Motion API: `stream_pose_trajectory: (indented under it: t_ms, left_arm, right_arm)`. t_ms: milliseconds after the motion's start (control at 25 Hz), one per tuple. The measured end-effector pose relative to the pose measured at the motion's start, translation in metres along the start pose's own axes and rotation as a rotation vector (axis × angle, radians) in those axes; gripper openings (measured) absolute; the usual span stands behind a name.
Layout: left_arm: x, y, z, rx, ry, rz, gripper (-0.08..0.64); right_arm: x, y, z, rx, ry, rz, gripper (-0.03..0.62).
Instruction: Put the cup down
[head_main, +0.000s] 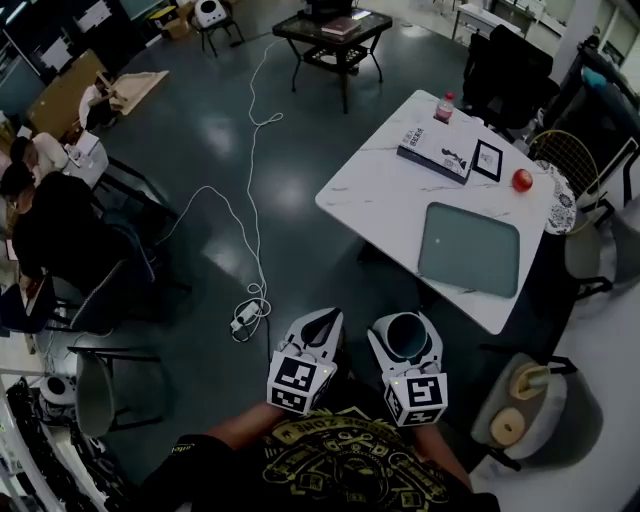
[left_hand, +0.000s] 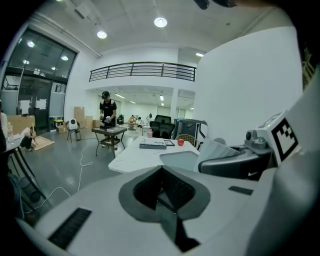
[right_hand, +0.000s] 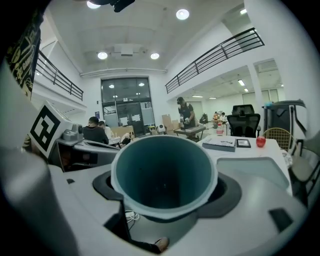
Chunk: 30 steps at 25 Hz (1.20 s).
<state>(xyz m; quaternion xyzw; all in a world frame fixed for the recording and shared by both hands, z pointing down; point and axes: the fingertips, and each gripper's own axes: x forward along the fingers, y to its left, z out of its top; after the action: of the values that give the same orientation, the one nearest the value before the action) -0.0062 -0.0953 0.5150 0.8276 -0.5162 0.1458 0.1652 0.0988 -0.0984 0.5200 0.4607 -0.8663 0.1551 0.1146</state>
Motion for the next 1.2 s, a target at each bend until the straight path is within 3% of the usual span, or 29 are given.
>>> stream_pose_trajectory:
  t_ms: [680, 1200]
  left_arm:
    - [0.104, 0.038, 0.046, 0.038, -0.003, -0.24, 0.009]
    - [0.129, 0.051, 0.06, 0.025, -0.034, -0.294, 0.009]
  right_arm:
    - [0.051, -0.065, 0.031, 0.05, 0.029, -0.299, 0.379]
    - [0.066, -0.087, 0.043, 0.033, 0.035, -0.376, 0.379]
